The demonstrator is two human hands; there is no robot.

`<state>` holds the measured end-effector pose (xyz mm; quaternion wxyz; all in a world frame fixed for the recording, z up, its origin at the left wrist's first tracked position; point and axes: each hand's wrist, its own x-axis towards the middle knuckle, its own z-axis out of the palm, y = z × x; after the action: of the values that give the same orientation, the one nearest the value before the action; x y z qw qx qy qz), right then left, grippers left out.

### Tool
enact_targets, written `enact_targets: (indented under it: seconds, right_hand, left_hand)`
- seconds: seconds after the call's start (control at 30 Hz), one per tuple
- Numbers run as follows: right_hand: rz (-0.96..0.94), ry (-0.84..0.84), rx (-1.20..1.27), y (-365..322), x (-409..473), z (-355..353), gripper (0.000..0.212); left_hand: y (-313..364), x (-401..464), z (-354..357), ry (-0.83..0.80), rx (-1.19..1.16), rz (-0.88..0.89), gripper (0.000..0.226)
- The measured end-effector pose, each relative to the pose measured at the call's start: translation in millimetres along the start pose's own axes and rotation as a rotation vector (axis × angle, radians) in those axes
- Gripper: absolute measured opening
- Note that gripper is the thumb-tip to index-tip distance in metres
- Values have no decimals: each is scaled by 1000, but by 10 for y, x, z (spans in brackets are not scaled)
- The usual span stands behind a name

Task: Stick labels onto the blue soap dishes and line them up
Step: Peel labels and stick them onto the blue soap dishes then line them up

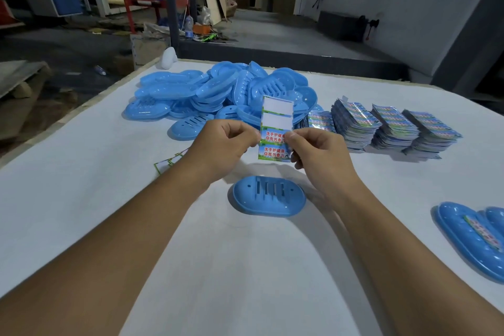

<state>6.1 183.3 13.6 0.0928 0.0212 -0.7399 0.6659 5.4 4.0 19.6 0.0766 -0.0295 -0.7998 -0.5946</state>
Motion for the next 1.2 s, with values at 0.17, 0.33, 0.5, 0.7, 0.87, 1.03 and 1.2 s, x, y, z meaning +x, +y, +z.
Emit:
enact_targets:
  seconds: [0.17,0.33,0.5,0.7,0.87,1.03,1.2]
  right_hand:
    - [-75,69,-50,39,40,-37,20]
    - [-136,-64,-32,37,-16,1,17]
    - [-150,-128,-8,5,-53,1,13]
    - [-138,-117,-11,-3,-49,26,21]
    - [-104,-75,-51,16,-32,16,24]
    - [-17,-68,-65,5,-17,0,23]
    - [53,-81,-16,-16,-31,2,21]
  left_hand:
    - [7,-37,42,-21,-20,47,15]
    - [19,-60,71,-6,5,99,14]
    - [34,-94,97,-23,58,167,12]
    - [0,-77,111,15,54,179,12]
    - [-28,-10,58,112,108,98,17]
    - [-21,55,-129,127,311,-41,23]
    - [-4,74,-325,127,649,-94,36]
